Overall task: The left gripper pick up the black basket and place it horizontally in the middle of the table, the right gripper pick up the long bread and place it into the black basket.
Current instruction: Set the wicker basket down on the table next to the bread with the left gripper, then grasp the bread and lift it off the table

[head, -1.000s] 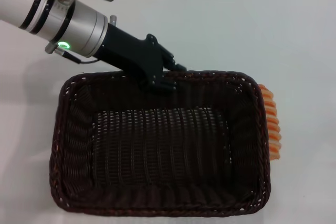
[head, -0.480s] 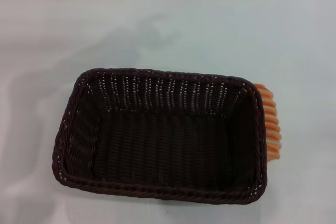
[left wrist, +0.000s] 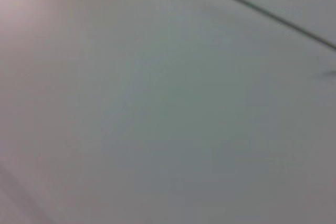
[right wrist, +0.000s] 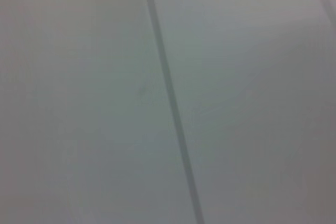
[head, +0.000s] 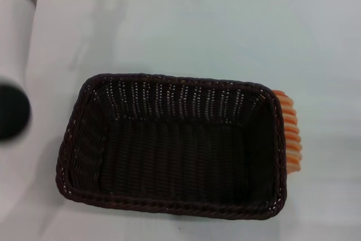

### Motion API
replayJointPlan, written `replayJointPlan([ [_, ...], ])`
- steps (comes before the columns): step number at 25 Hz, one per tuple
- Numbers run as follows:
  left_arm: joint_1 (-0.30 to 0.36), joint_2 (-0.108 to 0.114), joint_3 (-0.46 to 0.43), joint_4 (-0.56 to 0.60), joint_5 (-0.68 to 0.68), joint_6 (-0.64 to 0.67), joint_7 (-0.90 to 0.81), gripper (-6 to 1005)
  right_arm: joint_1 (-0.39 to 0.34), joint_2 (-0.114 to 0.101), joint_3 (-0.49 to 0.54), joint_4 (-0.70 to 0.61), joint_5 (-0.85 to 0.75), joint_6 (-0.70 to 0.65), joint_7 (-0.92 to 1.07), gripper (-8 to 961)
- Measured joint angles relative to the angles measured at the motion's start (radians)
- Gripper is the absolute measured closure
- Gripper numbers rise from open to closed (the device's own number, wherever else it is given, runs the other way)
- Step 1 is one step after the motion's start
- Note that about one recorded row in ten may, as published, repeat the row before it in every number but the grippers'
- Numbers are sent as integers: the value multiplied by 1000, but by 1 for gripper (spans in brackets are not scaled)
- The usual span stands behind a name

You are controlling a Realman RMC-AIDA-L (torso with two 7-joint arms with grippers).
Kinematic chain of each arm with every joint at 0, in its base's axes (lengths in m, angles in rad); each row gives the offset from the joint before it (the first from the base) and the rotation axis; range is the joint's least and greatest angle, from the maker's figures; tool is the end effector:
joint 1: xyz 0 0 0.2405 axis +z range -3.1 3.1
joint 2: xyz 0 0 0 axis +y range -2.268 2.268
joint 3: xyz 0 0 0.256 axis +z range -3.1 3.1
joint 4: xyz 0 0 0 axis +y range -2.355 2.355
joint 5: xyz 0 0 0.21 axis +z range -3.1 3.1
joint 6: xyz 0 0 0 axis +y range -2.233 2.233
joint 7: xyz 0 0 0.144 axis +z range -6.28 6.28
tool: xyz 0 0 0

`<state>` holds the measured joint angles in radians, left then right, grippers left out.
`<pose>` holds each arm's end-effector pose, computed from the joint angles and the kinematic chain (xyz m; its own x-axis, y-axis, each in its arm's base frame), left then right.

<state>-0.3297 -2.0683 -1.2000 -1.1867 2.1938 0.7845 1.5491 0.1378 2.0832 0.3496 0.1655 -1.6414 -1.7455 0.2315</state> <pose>-0.1444 0.3879 0.0573 0.9474 -0.2538 -0.1950 -0.1106 0.3121 -0.9436 0.3621 0.1983 0.0355 0.5886 0.3631 -0.7223 -0.7960 0.1041 -0.5963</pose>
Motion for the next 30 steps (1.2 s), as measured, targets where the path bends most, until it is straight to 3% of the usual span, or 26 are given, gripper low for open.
replayJointPlan([
  [3,48,1,16,143,204,308,-389,323,8,0,-86,-4,0,0,0,153],
  [5,85,5,-5,190,265,406,-654,323,12,-1,-128,-5,0,1,-1,153],
  [7,106,9,-69,270,310,441,-950,323,20,0,-188,-4,-1,9,-1,153],
  [12,78,9,-240,536,402,441,-1360,324,46,1,-354,3,-2,49,-1,153],
  [15,55,9,-290,668,410,440,-1440,324,67,1,-415,6,-2,111,-1,154],
  [18,47,7,-307,728,411,440,-1452,323,95,1,-450,17,-3,180,-1,154],
  [30,43,5,-303,769,414,430,-1470,324,200,3,-514,59,-3,387,2,155],
])
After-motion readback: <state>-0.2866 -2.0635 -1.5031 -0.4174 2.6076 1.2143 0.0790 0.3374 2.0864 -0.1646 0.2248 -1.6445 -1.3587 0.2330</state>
